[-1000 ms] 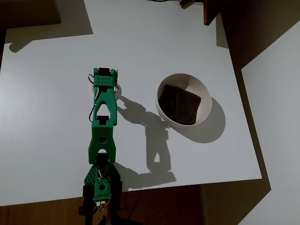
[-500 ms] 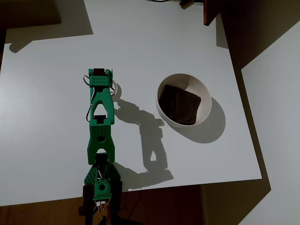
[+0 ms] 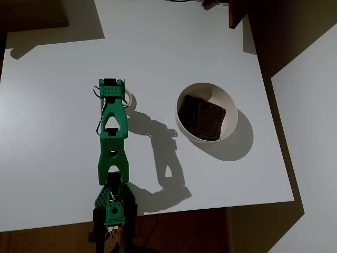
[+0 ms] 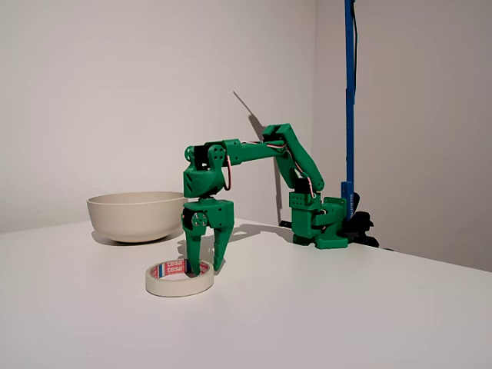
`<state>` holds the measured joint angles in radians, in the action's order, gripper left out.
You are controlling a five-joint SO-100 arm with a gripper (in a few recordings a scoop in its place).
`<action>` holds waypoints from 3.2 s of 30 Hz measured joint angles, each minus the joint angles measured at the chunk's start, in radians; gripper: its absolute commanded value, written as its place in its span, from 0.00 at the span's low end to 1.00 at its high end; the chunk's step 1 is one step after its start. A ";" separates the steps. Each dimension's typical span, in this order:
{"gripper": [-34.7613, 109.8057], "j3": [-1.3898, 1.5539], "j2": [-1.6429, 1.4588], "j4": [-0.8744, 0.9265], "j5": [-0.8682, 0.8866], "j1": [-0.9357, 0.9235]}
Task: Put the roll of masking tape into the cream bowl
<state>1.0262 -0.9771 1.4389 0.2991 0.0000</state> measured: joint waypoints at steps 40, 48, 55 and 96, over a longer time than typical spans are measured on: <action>0.18 -0.365 -0.238 0.181 -0.055 0.032; 0.18 -0.365 -0.492 0.216 -0.098 -0.066; 0.18 -0.383 -0.655 0.233 -0.135 -0.224; 0.18 -0.405 -0.060 0.028 -0.394 -1.000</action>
<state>0.6213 -1.0370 1.4665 -0.0951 -1.0002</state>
